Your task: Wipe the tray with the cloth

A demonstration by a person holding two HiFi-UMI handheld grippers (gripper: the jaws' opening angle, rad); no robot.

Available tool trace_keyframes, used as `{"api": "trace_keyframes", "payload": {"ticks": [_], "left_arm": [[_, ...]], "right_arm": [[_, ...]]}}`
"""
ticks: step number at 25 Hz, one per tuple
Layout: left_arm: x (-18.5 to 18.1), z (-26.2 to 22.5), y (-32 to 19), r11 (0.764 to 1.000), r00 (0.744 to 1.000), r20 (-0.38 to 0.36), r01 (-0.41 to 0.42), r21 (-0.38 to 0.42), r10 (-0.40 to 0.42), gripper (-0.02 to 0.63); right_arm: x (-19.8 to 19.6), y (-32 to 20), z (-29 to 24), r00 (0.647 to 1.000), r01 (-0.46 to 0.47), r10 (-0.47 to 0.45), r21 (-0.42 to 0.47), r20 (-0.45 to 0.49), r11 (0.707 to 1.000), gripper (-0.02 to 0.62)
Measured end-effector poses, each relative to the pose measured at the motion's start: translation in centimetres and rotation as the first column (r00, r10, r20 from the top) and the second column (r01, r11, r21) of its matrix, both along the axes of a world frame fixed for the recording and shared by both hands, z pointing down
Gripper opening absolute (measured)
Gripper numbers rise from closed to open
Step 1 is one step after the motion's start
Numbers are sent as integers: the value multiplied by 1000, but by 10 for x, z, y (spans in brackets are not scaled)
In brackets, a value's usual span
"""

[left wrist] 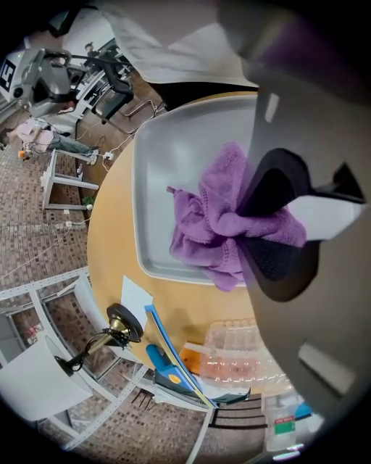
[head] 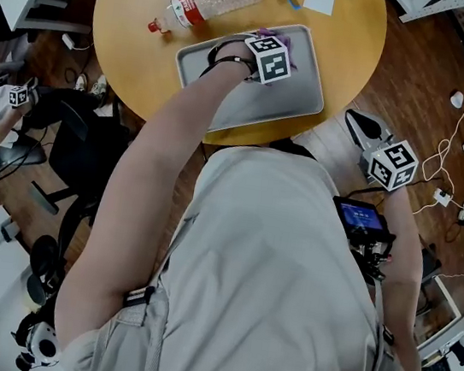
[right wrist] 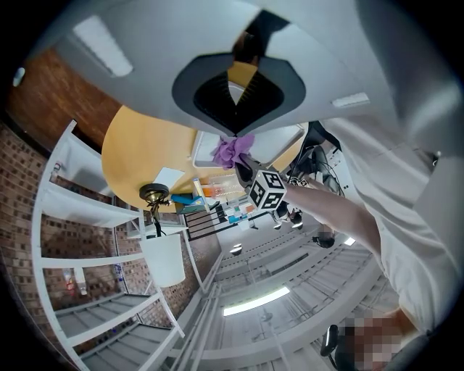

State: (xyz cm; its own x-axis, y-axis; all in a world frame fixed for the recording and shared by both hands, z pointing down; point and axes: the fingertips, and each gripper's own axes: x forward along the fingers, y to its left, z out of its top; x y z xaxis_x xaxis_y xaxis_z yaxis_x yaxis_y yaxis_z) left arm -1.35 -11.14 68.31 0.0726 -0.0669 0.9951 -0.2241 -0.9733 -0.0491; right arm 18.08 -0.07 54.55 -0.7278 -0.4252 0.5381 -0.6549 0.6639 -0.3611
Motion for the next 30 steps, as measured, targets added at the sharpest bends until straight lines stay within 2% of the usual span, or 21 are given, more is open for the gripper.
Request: {"api": "trace_keyframes", "payload": {"ticks": [5,12,17,25,30], "left_arm": [[16,-1,45,999,1000,3,-19,-40,19,94],[43,-1,112,993,995,-21,-97,-63,96,94],[50,-1,147,994,997,-58,-57,-97,52,94],[60,1,149,996,997,-69,-51,-73,46,94],[81,2,140,992,992,-63,-111,-59,107,94]], "right_arm": [[1,0,1,1000,-3,3,-6,3,1000,3],[-3,0,0,1000,10,-10,-1,10,1000,3],[-4,-2,-1,1000,15,-15,1,10,1000,3],[-5,-1,0,1000,17,-17,-2,9,1000,3],[-2,1,2,1000,6,-6,-11,8,1000,3]]}}
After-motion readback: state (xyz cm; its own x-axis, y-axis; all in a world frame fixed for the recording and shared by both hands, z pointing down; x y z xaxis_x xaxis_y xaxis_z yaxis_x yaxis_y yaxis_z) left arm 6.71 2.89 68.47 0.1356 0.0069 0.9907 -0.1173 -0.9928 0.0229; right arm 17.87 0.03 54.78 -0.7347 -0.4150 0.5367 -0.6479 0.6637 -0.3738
